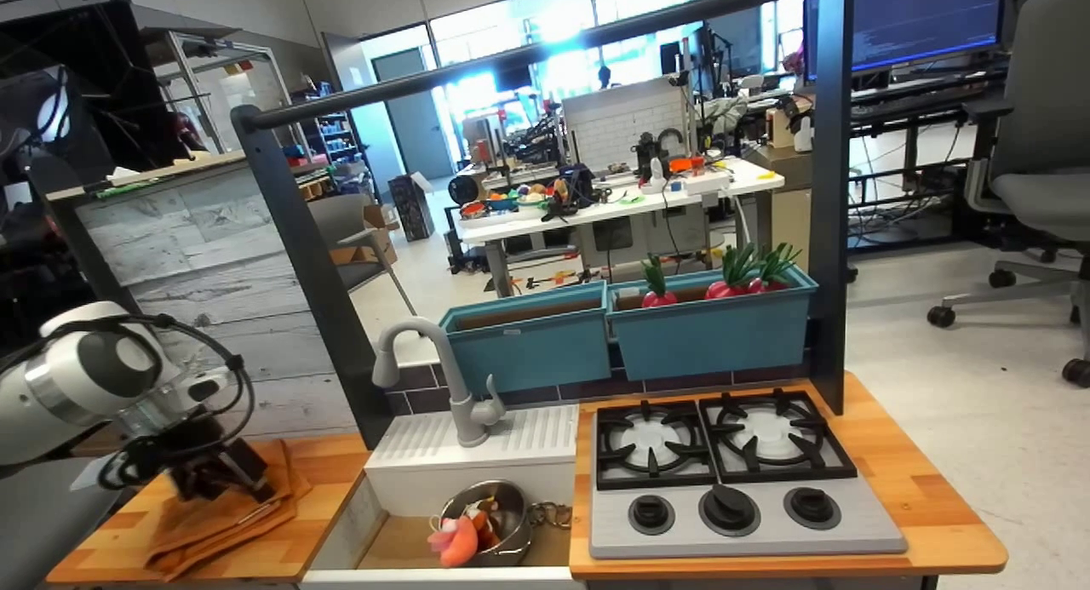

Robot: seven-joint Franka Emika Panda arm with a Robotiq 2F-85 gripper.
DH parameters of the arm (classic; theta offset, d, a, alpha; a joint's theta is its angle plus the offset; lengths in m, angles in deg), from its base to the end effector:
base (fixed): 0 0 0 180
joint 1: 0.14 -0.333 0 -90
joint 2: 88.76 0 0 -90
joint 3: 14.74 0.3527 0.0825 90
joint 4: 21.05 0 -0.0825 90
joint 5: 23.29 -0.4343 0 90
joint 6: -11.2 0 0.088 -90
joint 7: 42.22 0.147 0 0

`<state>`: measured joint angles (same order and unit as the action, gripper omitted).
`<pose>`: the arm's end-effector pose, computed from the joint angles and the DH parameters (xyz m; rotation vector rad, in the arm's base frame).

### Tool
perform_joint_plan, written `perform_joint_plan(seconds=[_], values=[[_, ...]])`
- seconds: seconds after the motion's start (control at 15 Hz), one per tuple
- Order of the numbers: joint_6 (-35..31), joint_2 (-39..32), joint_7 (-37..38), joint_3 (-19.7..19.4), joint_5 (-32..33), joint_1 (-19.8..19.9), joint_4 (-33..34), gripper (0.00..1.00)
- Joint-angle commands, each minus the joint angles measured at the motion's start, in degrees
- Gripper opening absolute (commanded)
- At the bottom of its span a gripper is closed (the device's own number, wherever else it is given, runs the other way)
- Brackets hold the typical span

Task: Put the three plush toys inside the silver pot in the sink, wipe the left side of the counter with the orange towel

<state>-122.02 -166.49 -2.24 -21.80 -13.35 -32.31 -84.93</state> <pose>0.6884 0.3358 -0.1142 2.8592 -0.0612 0.0190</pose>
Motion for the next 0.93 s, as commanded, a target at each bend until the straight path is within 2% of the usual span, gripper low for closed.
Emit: perform_joint_plan(seconds=[0.0, 0.2, 0.33, 0.87], values=[[2.5, -3.9, -3.8, 3.9, 1.2, -5.0, 6.2, 1.00], [5.0, -5.1, -5.1, 4.1, 0.5, -7.8, 9.2, 1.00], [3.6, -3.7, -4.4, 3.3, 0.5, -7.6, 6.9, 1.00], [-1.8, 3.0, 3.5, -2.3, -1.2, 0.1, -7.6, 1.00]])
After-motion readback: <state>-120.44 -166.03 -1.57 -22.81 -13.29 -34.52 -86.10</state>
